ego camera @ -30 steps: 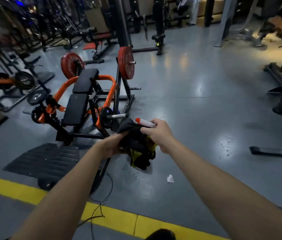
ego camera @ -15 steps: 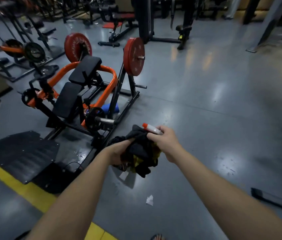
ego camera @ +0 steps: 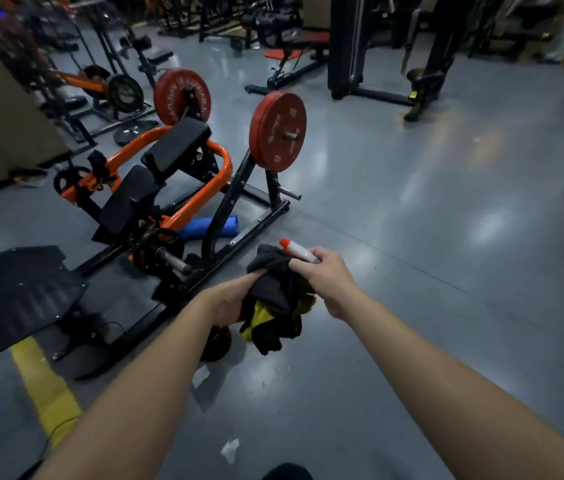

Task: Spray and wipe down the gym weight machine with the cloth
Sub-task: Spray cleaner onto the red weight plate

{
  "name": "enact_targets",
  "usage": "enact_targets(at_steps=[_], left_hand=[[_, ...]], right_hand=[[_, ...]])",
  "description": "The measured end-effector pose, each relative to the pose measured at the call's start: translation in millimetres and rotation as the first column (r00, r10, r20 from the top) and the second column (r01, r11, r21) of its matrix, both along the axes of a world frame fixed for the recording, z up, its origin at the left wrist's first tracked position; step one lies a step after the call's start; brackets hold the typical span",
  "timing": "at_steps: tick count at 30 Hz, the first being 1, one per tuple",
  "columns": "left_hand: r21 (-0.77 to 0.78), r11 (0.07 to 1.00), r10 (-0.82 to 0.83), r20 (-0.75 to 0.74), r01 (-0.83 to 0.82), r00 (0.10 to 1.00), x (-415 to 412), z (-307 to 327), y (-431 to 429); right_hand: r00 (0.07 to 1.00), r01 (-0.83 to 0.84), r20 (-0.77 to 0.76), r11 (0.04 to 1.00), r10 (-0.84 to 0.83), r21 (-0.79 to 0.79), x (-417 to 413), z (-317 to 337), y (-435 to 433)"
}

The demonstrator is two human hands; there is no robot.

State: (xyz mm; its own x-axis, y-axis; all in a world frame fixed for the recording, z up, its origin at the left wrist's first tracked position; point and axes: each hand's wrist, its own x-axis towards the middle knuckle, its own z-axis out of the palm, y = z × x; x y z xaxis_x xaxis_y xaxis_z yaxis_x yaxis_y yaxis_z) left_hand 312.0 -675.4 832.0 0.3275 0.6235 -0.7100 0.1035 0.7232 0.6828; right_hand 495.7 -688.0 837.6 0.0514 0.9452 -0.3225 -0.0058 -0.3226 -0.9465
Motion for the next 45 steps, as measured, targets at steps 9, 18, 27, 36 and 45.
enact_targets(at_steps=[9, 18, 27, 36, 45], left_hand=[[0.042, 0.994, 0.103, -0.113, -0.098, 0.988, 50.2, -38.2, 123.6], [0.037, 0.995, 0.100, -0.359, -0.093, 0.928, 124.9, 10.3, 257.5], [0.104, 0.974, 0.226, -0.360, -0.202, 0.905, 224.0, 33.6, 362.2], [0.228, 0.818, 0.569, -0.183, -0.528, 0.802, 351.3, 32.3, 466.8], [0.175, 0.764, 0.646, -0.222, -0.622, 0.731, 343.9, 25.5, 598.0]], right_hand=[[0.962, -0.268, 0.049, 0.963, 0.269, -0.023, 67.9, -28.1, 160.1], [0.888, -0.447, 0.087, 0.892, 0.452, -0.068, 133.0, -24.7, 329.7], [0.796, -0.605, 0.014, 0.796, 0.605, 0.035, 230.7, -9.0, 459.1], [0.674, -0.739, 0.089, 0.670, 0.733, 0.078, 334.0, 21.0, 601.7], [0.599, -0.800, 0.075, 0.597, 0.797, 0.049, 325.3, 5.9, 735.4]])
